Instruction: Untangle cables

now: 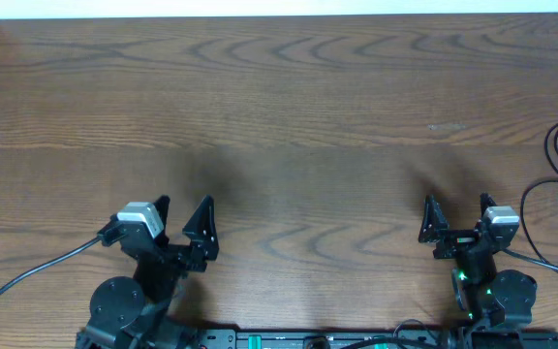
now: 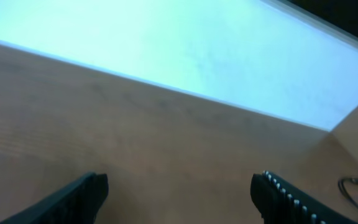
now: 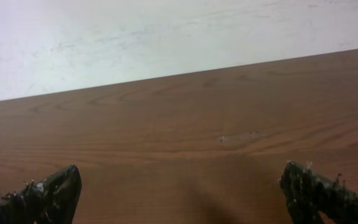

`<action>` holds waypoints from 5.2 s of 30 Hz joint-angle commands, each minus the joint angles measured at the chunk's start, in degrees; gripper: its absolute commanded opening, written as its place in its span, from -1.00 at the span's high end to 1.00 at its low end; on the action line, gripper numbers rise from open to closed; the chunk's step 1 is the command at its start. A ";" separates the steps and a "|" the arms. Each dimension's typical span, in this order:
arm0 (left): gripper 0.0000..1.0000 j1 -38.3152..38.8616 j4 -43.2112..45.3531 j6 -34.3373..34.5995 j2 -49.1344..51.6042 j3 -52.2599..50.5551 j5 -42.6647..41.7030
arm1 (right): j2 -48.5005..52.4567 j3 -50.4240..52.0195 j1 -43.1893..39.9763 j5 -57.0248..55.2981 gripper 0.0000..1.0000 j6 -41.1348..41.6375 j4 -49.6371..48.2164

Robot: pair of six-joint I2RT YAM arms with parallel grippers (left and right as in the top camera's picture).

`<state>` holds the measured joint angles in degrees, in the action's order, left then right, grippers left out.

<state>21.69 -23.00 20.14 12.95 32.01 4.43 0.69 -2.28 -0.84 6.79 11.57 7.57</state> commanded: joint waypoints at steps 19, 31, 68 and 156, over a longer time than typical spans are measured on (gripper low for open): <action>-0.60 -15.50 15.61 -10.10 -11.15 -13.73 -8.57 | -0.37 0.26 -0.24 -0.44 -0.98 0.61 -0.04; -0.59 -16.72 29.83 -11.58 -12.85 -24.65 -8.46 | -0.37 0.26 -0.24 -0.44 -0.99 0.61 -0.04; -0.59 -17.57 18.91 -22.08 -12.85 -31.78 -6.27 | -0.37 0.26 -0.24 -0.44 -0.98 0.61 -0.04; -0.59 -17.55 18.95 -22.03 -12.57 -31.78 -6.38 | -0.37 0.26 -0.24 -0.44 -0.99 0.61 -0.04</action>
<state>4.49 -1.28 -1.37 0.60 0.73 -3.03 0.69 -2.26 -0.84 6.72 11.57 7.55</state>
